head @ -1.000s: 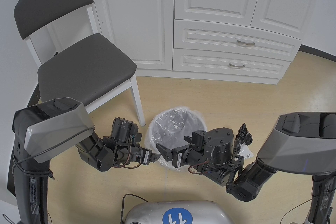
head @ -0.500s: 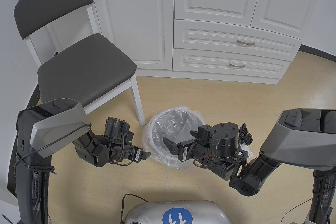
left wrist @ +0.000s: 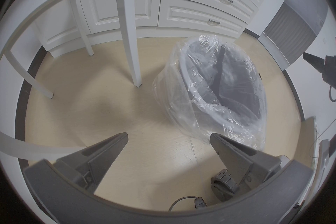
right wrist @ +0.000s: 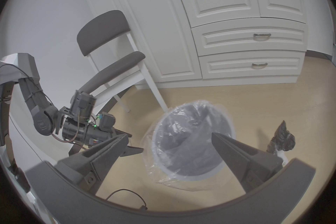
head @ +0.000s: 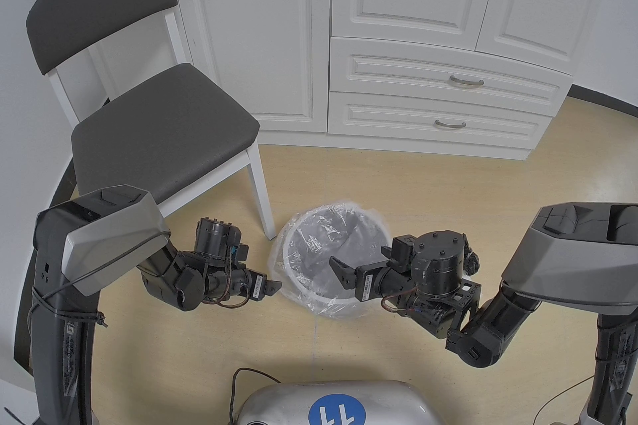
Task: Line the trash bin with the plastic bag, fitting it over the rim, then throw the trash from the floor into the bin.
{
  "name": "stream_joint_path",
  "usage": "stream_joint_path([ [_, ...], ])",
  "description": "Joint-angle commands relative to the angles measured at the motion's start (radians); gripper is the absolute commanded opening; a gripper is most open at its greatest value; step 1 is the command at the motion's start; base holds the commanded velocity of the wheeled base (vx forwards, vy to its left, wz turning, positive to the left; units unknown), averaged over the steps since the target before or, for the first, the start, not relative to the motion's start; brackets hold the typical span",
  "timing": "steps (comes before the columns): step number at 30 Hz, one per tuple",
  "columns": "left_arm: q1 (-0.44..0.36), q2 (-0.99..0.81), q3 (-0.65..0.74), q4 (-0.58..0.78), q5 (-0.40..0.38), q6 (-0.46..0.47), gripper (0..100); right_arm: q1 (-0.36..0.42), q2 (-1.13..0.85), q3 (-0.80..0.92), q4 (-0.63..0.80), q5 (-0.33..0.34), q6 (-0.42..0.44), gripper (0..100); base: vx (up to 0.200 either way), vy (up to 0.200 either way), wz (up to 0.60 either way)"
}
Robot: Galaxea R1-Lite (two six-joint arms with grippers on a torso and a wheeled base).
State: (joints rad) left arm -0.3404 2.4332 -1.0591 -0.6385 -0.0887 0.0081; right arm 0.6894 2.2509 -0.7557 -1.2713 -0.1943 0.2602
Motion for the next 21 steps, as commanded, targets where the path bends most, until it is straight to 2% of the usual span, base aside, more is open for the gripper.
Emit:
stream_joint_path([
  [1, 0.001, -0.023, 0.013, -0.004, -0.002, 0.000, 100, -0.045, 0.004, 0.024, -0.011, -0.068, 0.008, 100, 0.000, 0.000, 0.00],
  [4, 0.003, -0.057, 0.025, -0.001, -0.008, -0.003, 100, -0.090, 0.004, 0.033, -0.022, -0.094, 0.030, 100, 0.000, 0.000, 0.00],
  [10, 0.012, -0.128, 0.064, -0.003, -0.016, 0.001, 100, -0.149, 0.009, 0.023, -0.003, -0.094, 0.044, 100, 0.000, 0.000, 0.00],
  [18, 0.003, -0.121, 0.074, -0.021, -0.048, 0.000, 100, -0.180, 0.039, -0.034, 0.049, -0.093, 0.021, 100, 0.000, 0.000, 0.00],
  [21, -0.023, -0.088, 0.070, -0.030, -0.057, -0.003, 100, -0.188, 0.055, -0.047, 0.052, -0.093, 0.021, 100, 0.000, 0.000, 0.00],
])
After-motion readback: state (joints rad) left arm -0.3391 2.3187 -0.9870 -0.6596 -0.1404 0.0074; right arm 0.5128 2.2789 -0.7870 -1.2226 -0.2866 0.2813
